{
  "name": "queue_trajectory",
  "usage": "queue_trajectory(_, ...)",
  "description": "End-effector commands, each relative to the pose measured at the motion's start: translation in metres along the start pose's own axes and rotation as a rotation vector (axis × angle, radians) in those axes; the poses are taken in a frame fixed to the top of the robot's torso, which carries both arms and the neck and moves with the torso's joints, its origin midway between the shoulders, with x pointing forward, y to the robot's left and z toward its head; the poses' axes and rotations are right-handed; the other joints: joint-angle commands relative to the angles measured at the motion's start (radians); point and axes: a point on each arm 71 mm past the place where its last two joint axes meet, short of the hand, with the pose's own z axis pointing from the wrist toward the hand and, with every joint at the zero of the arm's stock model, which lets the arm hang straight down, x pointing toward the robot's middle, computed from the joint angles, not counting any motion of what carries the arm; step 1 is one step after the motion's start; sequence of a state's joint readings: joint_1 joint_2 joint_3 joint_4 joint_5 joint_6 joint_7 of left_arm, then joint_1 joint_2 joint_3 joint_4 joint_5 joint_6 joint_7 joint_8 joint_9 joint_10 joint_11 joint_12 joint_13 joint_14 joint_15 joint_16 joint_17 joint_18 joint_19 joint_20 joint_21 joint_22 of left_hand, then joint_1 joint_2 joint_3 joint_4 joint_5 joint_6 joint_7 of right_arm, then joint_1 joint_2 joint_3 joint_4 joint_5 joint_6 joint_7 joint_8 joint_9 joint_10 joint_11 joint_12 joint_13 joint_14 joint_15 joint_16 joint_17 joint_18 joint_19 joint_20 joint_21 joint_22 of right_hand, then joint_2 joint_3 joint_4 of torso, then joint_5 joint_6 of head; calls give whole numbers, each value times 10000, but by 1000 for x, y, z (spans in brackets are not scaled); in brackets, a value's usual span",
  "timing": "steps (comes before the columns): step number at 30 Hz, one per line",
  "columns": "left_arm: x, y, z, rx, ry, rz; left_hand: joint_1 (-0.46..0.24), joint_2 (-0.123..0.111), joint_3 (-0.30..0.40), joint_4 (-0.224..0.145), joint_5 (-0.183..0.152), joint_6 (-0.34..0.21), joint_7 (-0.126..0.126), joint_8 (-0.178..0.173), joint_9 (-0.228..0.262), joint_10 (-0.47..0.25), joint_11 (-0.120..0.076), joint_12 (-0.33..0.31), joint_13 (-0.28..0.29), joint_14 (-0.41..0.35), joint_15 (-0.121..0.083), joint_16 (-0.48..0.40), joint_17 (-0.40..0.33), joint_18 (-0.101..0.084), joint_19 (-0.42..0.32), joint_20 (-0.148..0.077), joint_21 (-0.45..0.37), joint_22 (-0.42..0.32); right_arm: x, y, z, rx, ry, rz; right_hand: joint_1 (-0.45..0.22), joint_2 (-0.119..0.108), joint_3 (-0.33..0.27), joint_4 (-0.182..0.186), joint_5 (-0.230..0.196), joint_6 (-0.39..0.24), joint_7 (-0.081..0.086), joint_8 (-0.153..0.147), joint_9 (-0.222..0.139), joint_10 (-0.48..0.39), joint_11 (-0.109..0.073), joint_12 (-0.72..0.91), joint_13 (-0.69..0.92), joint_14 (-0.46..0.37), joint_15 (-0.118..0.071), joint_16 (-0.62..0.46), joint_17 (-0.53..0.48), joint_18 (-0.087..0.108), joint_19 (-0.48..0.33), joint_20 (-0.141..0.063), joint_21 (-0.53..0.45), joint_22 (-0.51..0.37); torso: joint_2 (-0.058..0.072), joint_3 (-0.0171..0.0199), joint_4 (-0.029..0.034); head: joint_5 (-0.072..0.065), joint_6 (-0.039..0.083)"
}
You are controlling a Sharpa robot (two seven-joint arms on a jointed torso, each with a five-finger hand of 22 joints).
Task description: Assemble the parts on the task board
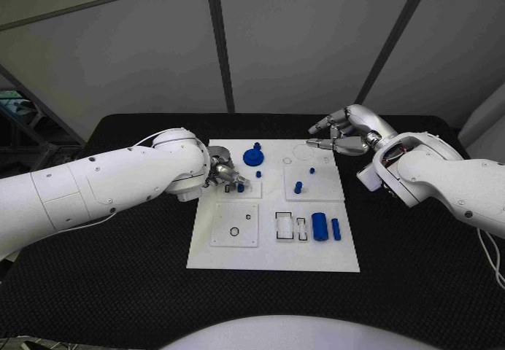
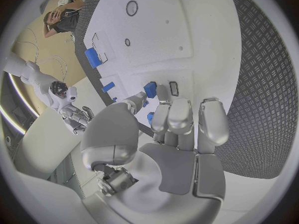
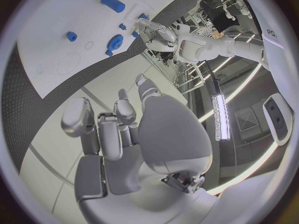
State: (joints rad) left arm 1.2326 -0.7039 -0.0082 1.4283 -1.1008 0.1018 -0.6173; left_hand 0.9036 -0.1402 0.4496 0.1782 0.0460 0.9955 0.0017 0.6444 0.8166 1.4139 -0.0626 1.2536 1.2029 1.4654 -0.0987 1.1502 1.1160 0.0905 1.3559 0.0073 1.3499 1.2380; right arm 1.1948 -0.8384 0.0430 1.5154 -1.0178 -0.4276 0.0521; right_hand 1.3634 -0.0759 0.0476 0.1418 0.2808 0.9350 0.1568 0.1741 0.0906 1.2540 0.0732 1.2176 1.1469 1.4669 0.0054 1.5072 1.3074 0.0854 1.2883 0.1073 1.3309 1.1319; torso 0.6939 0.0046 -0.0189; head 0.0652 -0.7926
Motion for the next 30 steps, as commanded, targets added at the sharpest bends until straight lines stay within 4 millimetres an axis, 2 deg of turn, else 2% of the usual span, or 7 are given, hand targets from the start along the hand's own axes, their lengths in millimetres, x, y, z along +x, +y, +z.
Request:
queue_trajectory(1,-1,-1,0,16,-98,-29,-59,29,-113,24,18,89,-2,40,15,72,15,35,9,95,-85,-50,11,-129,76,-3,44,14,0,1,1,-71,36,-17,-34,46,-40,9,52,50,-25,35,-15,-26,-37,-54,-17,741,-82,-28,1439,97,-40,3,-33,-9,1,-1,2,-2,2)
queue_trajectory(9,-1,-2,-1,137,-191,-209,-62,-43,-558,243,16,80,-5,35,10,63,12,17,-8,94,-88,-58,13,-121,54,-7,13,-8,0,1,1,-61,33,-23,-34,46,-40,9,52,50,-25,35,-15,-26,-37,-54,-17,741,-82,-28,1439,97,-40,3,-33,-9,-1,-3,-1,4,-1)
queue_trajectory(15,-10,0,-6,333,-473,-687,136,-176,-1753,692,19,-94,47,-38,-12,-60,60,-145,-179,89,-75,-81,6,-75,-101,17,-172,-221,0,0,2,-53,27,-31,-42,47,-45,14,53,49,-26,39,-16,-25,-38,-55,-19,736,-82,-40,1419,101,-52,2,-45,-29,-9,-10,14,5,29)
queue_trajectory(18,-22,2,-11,474,-643,-1020,730,-209,-2395,804,9,-557,233,-411,-247,-363,212,-551,-611,69,30,-127,-29,23,-414,79,-528,-669,0,-1,2,-40,19,-39,-42,47,-45,14,53,49,-26,39,-16,-25,-38,-55,-19,736,-82,-40,1419,101,-52,2,-45,-29,-15,-10,21,12,54)
queue_trajectory(21,-39,7,-16,525,-684,-1194,1269,-150,-2819,963,23,-697,364,-686,-543,-662,335,-970,-1063,33,127,-210,-98,114,-712,175,-883,-1089,-1,-1,3,-17,9,-48,-42,47,-45,14,53,49,-26,39,-16,-25,-38,-55,-19,736,-82,-40,1419,101,-52,2,-45,-29,-16,7,3,40,94)
queue_trajectory(27,-71,14,-21,424,-742,-1142,1780,-56,-3207,1093,21,-1153,676,-1357,-1210,-1118,580,-1525,-1651,-206,352,-647,-485,255,-1195,352,-1481,-1775,-1,-3,3,14,-1,-60,-42,47,-45,14,53,49,-26,39,-16,-25,-38,-55,-19,736,-82,-40,1419,101,-52,2,-45,-29,-1,5,-2,61,180)
queue_trajectory(30,-83,16,-20,342,-878,-1183,1905,20,-3286,1090,25,-1175,741,-1512,-1435,-1183,644,-1573,-1718,-250,402,-710,-538,280,-1265,415,-1593,-1879,-1,-3,4,21,-2,-63,-42,47,-45,14,53,49,-26,39,-16,-25,-38,-55,-19,736,-82,-40,1419,101,-52,2,-45,-29,-1,4,-6,75,201)
